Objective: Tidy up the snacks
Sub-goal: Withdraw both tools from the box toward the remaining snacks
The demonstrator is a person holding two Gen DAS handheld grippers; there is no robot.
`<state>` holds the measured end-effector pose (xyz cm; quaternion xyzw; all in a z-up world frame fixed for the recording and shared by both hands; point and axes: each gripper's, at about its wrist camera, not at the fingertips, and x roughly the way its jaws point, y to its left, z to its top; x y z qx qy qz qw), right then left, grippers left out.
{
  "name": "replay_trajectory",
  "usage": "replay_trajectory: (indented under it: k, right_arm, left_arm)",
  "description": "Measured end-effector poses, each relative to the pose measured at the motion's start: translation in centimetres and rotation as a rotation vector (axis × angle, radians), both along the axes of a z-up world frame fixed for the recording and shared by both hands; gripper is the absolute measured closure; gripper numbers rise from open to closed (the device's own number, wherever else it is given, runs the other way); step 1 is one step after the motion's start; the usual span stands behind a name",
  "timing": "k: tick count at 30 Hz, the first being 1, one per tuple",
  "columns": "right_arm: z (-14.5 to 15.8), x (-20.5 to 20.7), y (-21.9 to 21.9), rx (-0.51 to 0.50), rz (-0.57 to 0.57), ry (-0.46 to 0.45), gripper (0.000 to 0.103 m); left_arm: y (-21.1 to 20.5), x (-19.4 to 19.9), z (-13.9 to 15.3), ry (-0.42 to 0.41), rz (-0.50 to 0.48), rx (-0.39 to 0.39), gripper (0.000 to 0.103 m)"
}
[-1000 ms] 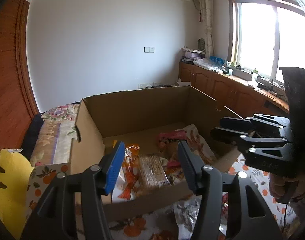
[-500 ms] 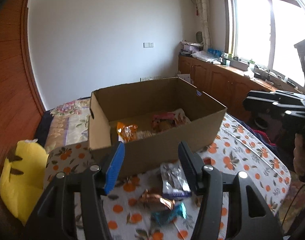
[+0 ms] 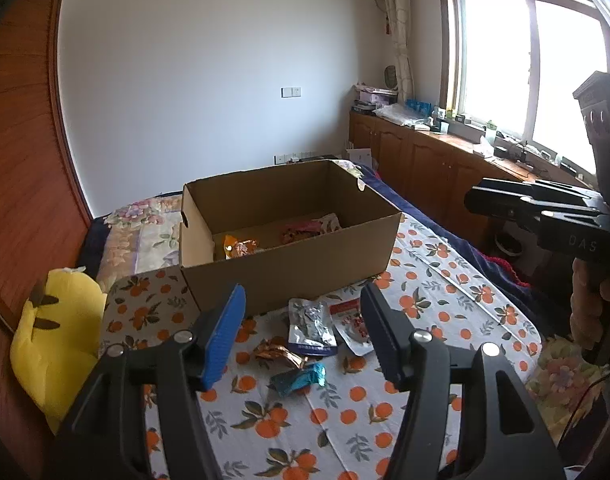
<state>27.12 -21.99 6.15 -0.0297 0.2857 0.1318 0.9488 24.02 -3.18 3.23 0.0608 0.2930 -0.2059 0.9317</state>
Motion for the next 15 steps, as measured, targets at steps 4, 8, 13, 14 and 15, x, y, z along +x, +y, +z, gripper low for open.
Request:
replay_trajectory:
  k: [4,8,13,14,15]
  right_arm:
    - [-0.1,-0.6,-0.4,0.02,-0.002,-0.001,0.063]
    - [-1.0,-0.5,-0.6,0.029,0.006,0.023,0.062]
    - [-2.8,-0.3,-0.4,0.033,0.005,0.044,0.061]
    - [-3.4,0.0,-0.2,0.03,0.008,0.054,0.059]
    - [-3.9,0.0,-0.1,0.025,0.01,0.06,0.057]
  left_arm:
    - [0.0,-0.8,-0.8,0.011,0.01,0.005,0.042]
    - [-0.3,-1.6,-1.5,0.016,0.017,-0.001,0.042]
    - [-0.4,-2.1,-2.1,0.034,0.007,-0.055,0.042]
    - [-0.6,-2.2,-2.1,0.027,0.004,-0.037,0.042]
    - [-0.8,-2.3,-2.1,0.014,0.003,-0.015,0.042]
